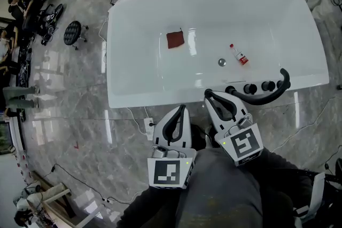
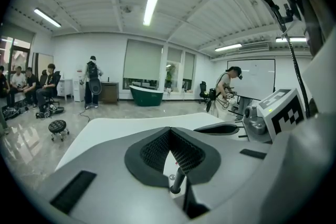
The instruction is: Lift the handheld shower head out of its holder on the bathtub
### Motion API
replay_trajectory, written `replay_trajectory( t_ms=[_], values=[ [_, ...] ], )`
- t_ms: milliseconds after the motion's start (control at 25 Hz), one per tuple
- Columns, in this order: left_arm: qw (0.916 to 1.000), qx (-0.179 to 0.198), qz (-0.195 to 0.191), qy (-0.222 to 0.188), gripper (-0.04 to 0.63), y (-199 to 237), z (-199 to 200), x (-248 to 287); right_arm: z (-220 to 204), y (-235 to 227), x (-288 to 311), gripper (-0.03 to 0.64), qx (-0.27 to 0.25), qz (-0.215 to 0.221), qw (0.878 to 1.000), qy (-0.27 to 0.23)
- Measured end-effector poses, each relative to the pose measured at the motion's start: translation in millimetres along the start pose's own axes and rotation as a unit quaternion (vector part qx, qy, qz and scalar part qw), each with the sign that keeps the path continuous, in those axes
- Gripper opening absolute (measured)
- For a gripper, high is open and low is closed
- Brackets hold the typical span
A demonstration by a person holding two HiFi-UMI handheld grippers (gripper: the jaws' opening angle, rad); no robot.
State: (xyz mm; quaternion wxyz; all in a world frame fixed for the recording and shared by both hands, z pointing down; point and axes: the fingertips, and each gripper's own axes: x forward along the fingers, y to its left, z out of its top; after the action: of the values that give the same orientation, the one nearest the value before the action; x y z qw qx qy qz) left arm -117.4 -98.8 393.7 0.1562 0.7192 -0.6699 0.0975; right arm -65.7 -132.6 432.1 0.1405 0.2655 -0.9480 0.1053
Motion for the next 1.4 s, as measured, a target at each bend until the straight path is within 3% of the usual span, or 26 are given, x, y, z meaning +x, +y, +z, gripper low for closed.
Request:
replay_trajectory(
  t_ms=[320, 640, 1400],
  values=[
    [0.9998, 0.0, -0.017, 0.003, 0.002, 11.2, -47.0, 21.4, -47.2, -8.2, 20.6, 0.112, -0.035, -0.037, 0.999, 0.002],
    [0.9996, 0.007, -0.027, 0.007, 0.002, 19.1, -99.9, 54.4, -104.2, -24.7, 49.2, 0.137, -0.04, -0.05, 0.998, 0.002],
    [0.9991, 0.008, -0.036, 0.02, 0.002, 40.5, -120.1, 81.5, -125.2, -37.7, 77.8, 0.127, -0.044, -0.064, 0.997, 0.017]
  ],
)
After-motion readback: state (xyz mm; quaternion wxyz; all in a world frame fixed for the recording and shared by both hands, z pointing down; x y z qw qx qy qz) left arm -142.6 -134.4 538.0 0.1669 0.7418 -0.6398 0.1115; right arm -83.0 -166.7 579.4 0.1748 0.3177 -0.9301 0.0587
